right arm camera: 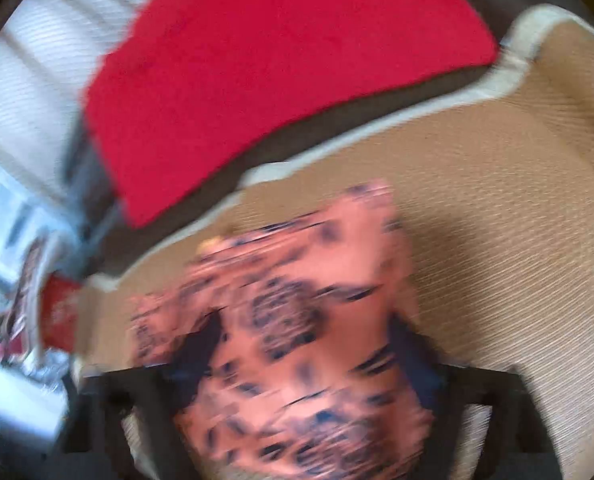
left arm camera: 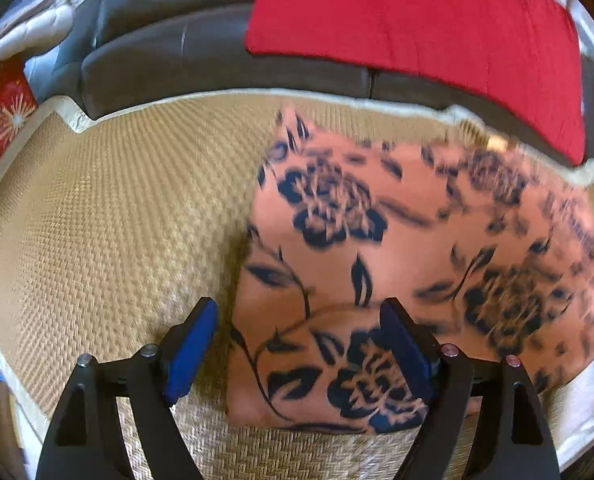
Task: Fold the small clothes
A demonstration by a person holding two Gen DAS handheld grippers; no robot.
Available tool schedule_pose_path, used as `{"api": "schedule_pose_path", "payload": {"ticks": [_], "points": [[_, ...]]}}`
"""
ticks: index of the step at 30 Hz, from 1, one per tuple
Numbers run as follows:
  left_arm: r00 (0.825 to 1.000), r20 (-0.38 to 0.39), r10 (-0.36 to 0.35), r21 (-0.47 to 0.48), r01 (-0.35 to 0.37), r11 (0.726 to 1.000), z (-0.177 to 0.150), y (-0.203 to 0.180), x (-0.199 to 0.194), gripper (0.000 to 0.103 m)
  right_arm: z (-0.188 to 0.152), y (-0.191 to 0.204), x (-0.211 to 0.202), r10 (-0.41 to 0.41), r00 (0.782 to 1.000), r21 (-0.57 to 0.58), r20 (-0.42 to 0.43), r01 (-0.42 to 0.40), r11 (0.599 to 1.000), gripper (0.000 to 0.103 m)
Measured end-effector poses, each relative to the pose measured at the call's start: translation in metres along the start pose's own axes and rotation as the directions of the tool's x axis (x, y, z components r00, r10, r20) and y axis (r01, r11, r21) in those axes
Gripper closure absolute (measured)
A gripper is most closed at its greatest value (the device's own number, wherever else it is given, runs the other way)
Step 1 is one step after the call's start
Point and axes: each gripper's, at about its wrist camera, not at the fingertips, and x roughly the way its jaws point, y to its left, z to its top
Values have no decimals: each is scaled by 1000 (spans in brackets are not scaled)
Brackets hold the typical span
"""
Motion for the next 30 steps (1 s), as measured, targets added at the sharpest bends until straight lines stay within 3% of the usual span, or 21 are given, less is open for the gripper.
{"api": "schedule_pose_path", "payload": {"ticks": [3, 7, 8, 9, 10, 13, 16, 19, 22, 24, 26, 27, 28, 29, 30], "points": [[999, -9, -44, -60, 43, 997, 28, 18, 9, 19, -22, 21, 14, 98, 994, -52, -52, -100, 994, 13], [990, -52, -133, -155, 124, 980, 64, 36, 40, 26, -41, 4, 40, 87, 990, -2, -108, -88, 996, 13], [989, -55, -140, -150, 131, 980, 71, 35, 47, 47, -43, -2, 44, 85, 990, 10, -111, -85, 996, 14], [992, -88, -88, -98, 80, 992, 78, 33, 60, 81, -45, -5, 45, 90, 989, 14, -113, -89, 996, 14], [992, -120, -35, -70, 27, 997, 79, 32, 69, 87, -46, -8, 48, 99, 989, 13, -113, -98, 995, 14], [991, -123, -48, -83, 38, 996, 86, 42, 76, 87, -44, -14, 51, 127, 985, 22, -117, -126, 992, 14], [995, -95, 44, -60, -50, 997, 84, 48, 64, 87, -40, -22, 52, 138, 981, 47, -137, -133, 990, 15], [997, -79, 7, -88, -14, 996, 80, 55, 53, 87, -25, -15, 48, 143, 983, 36, -116, -140, 990, 14], [999, -49, -5, -69, 1, 998, 80, 53, 42, 77, 8, -21, 51, 181, 980, 77, -80, -175, 982, 14], [997, -63, 40, -40, -42, 998, 77, 49, 43, 69, 33, -36, 64, 230, 971, 149, -64, -219, 964, 14], [988, -129, 81, -34, -86, 996, 77, 46, 58, 69, 56, -66, 80, 167, 985, 235, -40, -153, 960, 14], [990, -117, 78, -44, -83, 996, 76, 48, 53, 68, 62, -89, 91, 114, 992, 332, -59, -88, 939, 14], [991, -109, 83, -46, -88, 995, 75, 48, 48, 67, 64, -100, 94, 137, 989, 386, -55, -105, 917, 14], [991, -95, 95, -40, -99, 994, 72, 47, 40, 60, 64, -105, 87, 163, 986, 415, -23, -139, 899, 15], [990, -73, 117, -27, -119, 993, 70, 47, 30, 48, 63, -100, 76, 153, 988, 393, -6, -138, 909, 14]]}}
